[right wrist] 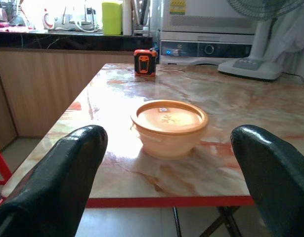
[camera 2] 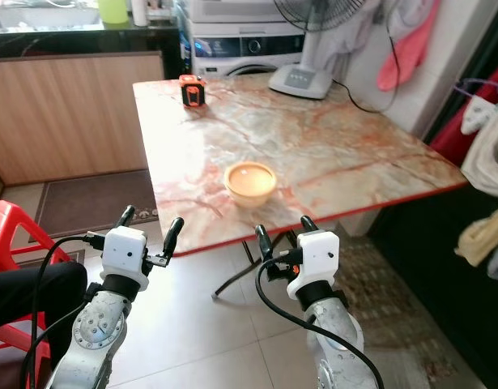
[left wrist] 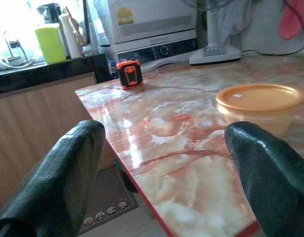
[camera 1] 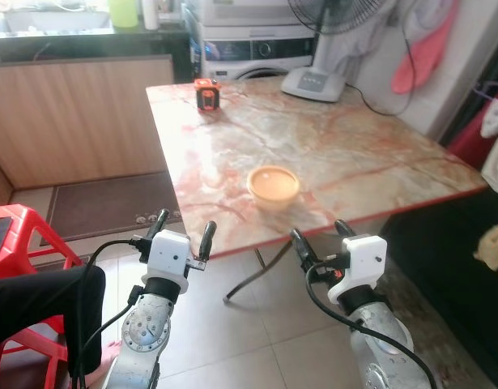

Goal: Restocking fridge

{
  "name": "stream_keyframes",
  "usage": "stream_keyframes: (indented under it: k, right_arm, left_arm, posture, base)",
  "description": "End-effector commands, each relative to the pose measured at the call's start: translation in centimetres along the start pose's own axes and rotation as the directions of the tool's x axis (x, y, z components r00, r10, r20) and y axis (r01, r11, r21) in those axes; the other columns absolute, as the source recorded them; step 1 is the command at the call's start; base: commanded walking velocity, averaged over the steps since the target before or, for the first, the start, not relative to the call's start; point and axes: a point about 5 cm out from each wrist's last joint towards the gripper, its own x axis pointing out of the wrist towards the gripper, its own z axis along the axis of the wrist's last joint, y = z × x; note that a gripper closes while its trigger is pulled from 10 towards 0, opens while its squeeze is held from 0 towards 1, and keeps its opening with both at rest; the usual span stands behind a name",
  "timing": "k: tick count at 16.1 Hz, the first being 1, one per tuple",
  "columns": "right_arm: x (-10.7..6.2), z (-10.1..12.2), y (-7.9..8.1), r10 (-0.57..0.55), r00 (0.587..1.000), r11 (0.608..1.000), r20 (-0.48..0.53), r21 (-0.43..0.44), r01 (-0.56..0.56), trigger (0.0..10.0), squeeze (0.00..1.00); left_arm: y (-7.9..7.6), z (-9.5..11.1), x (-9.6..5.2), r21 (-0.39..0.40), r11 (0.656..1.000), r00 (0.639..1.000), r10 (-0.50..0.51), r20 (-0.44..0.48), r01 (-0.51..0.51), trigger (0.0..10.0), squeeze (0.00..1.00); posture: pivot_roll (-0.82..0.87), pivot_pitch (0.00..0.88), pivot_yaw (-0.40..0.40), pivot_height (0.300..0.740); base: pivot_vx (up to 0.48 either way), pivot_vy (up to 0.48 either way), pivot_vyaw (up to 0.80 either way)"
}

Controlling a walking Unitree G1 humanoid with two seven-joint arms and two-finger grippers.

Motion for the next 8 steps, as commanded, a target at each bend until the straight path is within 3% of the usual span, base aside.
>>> stream_keyframes:
  k: [1,8]
  right_arm:
    - [0.24,-0.21,-0.05,0.000,1.000,1.000,-0.018,-0.010,0.000,10.0,0.00]
    - [0.37,-0.37,0.22,0.008,1.000,1.000,-0.026,-0.019,-0.009,10.0,0.00]
  left_arm:
    - [0.11,0.49,0.24,0.004,1.000,1.000,0.000,0.012,0.000,10.0,0.00]
    - [0.12,0.51,0.32,0.002,1.000,1.000,0.001,0.013,-0.001,10.0,0.00]
  posture:
    - [-0.07,0.000,-0.058,0.740]
    - [-0.07,0.000,-0.056,0.740]
  base:
    - [0.277,0.000,0.00]
    - [0.289,0.000,0.00]
